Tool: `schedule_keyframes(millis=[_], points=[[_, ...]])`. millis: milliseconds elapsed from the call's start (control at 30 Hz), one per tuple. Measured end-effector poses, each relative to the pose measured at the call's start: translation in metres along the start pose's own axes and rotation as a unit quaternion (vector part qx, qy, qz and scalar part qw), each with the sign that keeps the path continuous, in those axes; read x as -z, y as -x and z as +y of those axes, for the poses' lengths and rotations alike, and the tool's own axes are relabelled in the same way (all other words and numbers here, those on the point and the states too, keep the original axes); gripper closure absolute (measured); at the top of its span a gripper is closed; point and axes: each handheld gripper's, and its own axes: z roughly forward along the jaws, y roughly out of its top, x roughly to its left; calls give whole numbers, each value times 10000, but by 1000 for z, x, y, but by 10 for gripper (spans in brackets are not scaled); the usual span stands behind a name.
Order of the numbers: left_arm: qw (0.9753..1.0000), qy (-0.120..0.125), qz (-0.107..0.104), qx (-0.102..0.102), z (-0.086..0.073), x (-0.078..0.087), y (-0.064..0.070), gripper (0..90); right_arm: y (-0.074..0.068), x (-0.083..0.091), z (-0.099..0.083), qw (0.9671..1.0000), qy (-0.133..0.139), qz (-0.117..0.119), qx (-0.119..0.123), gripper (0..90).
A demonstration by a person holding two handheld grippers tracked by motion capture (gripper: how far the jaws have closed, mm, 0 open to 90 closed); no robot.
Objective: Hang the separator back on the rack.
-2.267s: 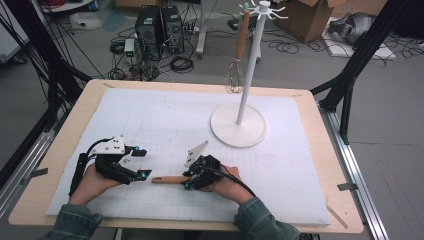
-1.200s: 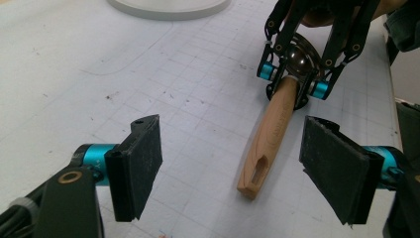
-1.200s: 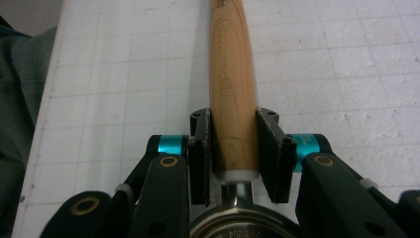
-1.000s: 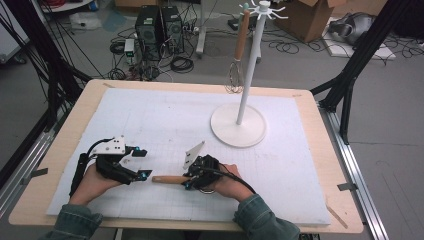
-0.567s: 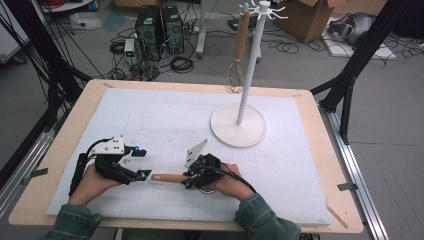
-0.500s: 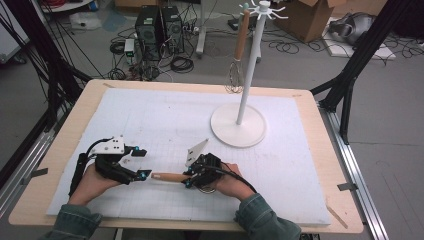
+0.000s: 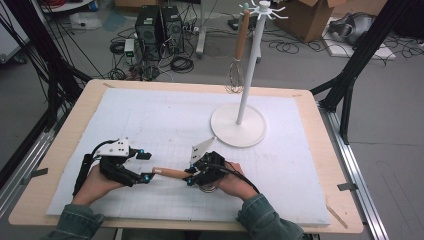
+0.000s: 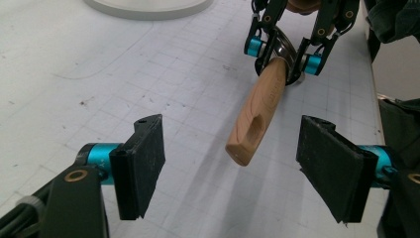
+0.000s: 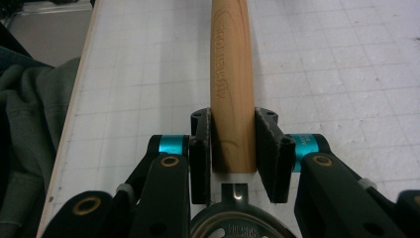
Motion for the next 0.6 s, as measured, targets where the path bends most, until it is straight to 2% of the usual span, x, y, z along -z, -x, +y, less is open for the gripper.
schedule_keyframes(millis=[400,600], points=[[9992,-7,-384,-87,4,-14,6,343,-3,13,-2,9996,278,-59,46,703],[9984,-39,-540,-133,6,-21,8,407,-5,18,-1,9991,412,-92,43,703]])
